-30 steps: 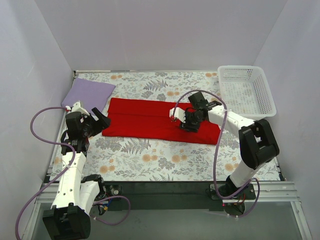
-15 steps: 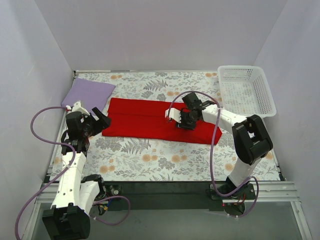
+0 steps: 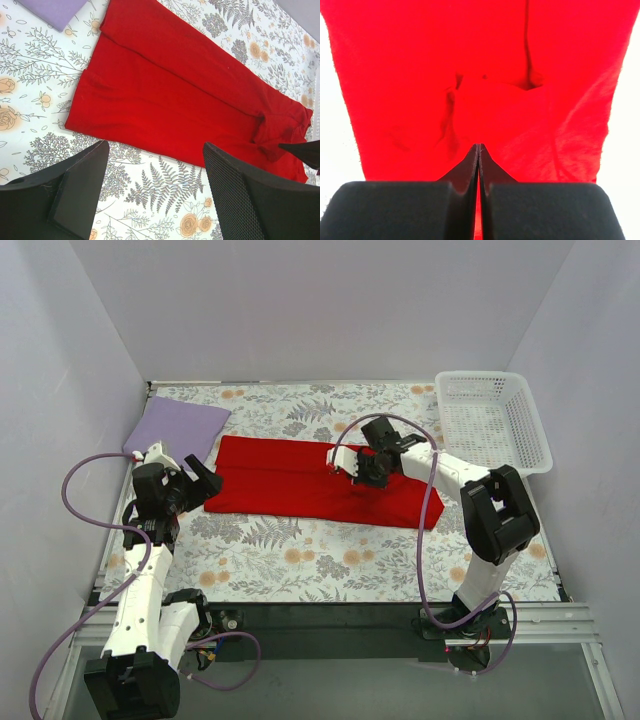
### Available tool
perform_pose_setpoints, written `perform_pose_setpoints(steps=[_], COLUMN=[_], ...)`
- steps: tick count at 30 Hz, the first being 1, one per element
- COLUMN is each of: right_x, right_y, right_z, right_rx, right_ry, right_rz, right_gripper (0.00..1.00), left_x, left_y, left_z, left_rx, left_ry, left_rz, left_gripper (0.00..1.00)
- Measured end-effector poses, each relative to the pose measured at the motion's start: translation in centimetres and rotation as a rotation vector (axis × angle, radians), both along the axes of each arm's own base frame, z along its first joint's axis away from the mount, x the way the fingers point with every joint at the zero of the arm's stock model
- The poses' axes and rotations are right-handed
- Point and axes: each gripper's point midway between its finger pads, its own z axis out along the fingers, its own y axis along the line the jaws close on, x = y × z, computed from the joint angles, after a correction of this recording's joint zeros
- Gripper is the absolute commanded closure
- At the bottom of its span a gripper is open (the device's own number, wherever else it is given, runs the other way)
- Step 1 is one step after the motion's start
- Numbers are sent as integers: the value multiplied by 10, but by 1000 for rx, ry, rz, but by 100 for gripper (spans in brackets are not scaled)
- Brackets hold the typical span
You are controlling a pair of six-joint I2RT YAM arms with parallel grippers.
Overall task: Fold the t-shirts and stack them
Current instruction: Fold the tshirt
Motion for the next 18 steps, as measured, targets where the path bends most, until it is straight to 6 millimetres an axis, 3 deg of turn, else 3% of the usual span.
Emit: perform_pose_setpoints(steps=[6,12,18], right_x=[10,7,-9], right_y=[8,11,3], right_z=[9,11,13], right_rx=[16,34,35], right_ry=[-22,-13,-1], right_rz=[1,11,14], right_gripper=[97,73,63], left_x=[0,0,0], left_y=[0,0,0], left_z=[0,0,0], left_rx=[0,0,0], left_ry=[0,0,-3], left_rz=[1,0,0], left_gripper=[25,25,25])
